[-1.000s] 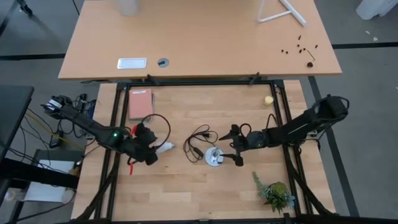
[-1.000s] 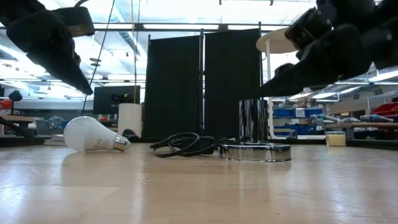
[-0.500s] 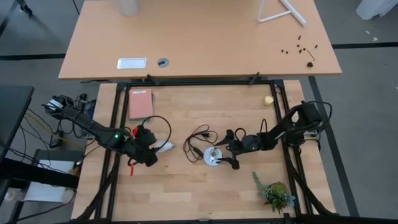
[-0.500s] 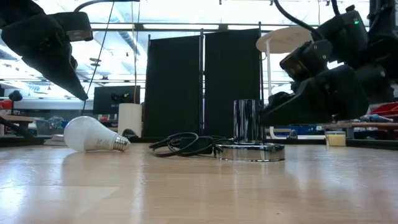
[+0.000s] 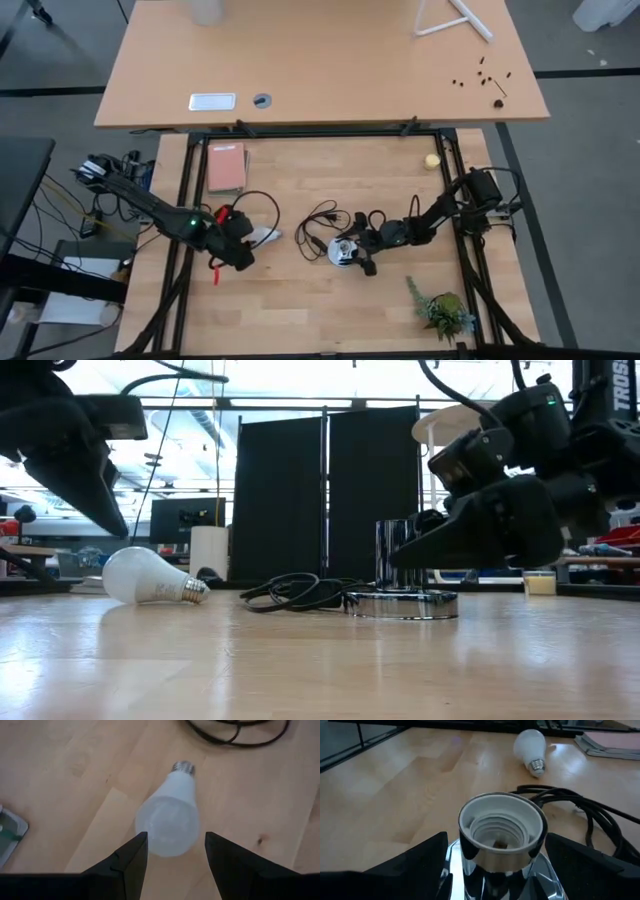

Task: Screw lightbulb
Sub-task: Insert the lightbulb into the silver lamp

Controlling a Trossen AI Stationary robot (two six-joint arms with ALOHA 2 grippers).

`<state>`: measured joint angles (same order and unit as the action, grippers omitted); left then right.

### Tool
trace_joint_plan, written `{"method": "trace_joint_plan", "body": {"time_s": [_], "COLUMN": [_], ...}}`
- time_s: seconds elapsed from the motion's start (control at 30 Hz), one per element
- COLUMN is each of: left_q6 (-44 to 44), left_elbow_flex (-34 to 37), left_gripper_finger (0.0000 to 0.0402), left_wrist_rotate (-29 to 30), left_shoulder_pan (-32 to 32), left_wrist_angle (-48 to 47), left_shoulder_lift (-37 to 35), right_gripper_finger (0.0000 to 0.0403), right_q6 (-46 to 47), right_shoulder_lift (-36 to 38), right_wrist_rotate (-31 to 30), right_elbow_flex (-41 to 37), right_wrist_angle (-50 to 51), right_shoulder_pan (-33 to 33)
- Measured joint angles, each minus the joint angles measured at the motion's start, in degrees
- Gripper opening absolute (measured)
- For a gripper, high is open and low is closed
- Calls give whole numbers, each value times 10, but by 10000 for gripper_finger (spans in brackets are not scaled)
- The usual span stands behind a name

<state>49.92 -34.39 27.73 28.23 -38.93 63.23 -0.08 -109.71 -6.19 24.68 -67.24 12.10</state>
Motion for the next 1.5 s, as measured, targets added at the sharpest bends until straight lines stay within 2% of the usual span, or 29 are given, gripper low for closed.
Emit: {"method": "trace_joint_plan", "body": {"time_s": [0.2, 0.3, 0.6, 0.77, 0.97, 1.3, 1.5], "left_q6": [61, 91, 202, 284, 329, 329, 310], "left_elbow_flex": [0, 1, 16, 66, 148, 285, 319], "left_gripper_finger": [211, 212, 208, 203, 202, 202, 202], "left_wrist_rotate": [-20, -20, 151, 188, 227, 252, 281], "left_shoulder_pan": [15, 48, 192, 250, 300, 303, 303], "left_wrist_angle": [-11, -8, -20, -13, 100, 314, 359], "left_shoulder_lift": [37, 39, 42, 42, 42, 42, 42], "right_gripper_finger": [344, 344, 344, 344, 344, 344, 344], "right_q6": [2, 5, 15, 34, 36, 64, 74], "right_shoulder_lift": [-1, -1, -1, -1, -1, -1, -1], "right_wrist_rotate": [1, 0, 0, 0, 0, -1, -4], "right_elbow_flex": [-1, 0, 0, 0, 0, 0, 0], "right_wrist_angle": [1, 4, 14, 15, 21, 28, 28], "right_shoulder_pan": [-5, -7, -11, -19, -20, -22, -23]}}
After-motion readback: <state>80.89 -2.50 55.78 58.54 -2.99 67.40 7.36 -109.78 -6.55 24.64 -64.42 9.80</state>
